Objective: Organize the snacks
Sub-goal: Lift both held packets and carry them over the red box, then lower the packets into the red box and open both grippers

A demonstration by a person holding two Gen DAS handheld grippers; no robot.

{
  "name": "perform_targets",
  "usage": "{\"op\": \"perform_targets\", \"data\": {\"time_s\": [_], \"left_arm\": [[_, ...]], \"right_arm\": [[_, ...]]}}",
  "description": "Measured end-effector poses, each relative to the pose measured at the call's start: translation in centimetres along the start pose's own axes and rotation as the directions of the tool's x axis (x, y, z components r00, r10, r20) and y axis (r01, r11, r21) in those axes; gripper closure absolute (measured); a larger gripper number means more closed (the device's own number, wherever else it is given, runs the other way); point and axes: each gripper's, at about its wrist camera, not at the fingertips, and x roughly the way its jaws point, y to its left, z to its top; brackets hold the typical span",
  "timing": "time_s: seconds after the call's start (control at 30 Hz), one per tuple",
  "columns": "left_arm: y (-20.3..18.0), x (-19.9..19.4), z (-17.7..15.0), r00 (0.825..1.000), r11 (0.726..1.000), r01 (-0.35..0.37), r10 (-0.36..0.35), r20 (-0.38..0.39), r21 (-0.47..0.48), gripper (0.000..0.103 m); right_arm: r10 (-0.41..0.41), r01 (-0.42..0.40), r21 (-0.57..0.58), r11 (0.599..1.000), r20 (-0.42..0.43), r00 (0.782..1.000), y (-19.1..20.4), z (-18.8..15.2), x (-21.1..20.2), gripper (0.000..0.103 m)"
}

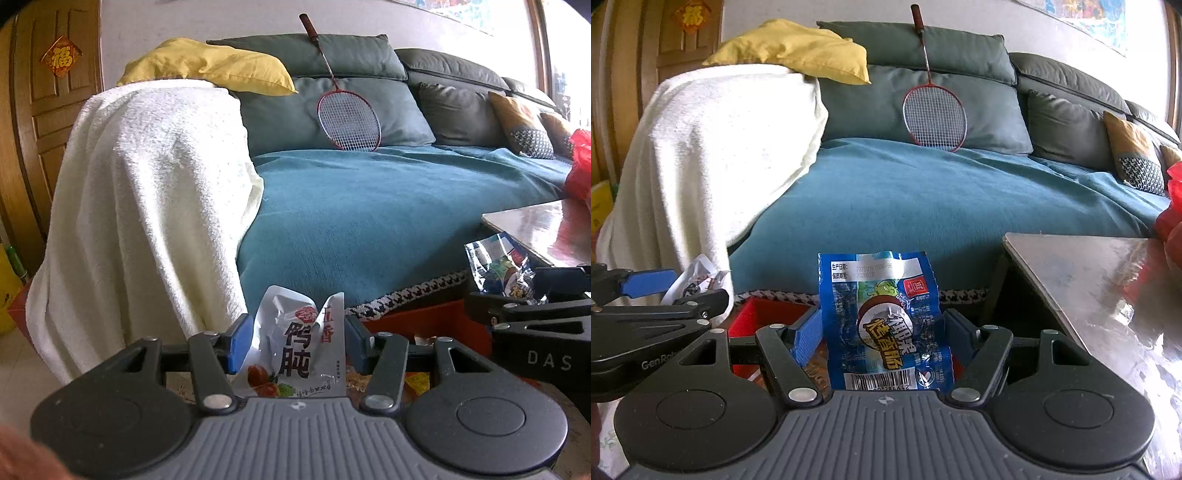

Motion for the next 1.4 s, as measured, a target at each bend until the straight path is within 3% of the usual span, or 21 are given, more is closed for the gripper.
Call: {"op": "perform_targets", "data": {"time_s": [0.7,1.4], "left_arm": [[-0.5,4.1,-0.6,0.996,1.000,-0.025,0.026,-0.087,0.016,0.057],[-0.5,7.2,-2.1,0.981,0.999,-0.025,0.030,-0.190,0.024,0.057]], "right_arm": [[-0.015,0.015,0.000,1.000,-0.105,0.994,-0.3,0.0,5.1,0.027],[-0.003,0.002,-0.004,1.000,-0.227,0.974,0.4,-1.6,8.7,0.027]]}}
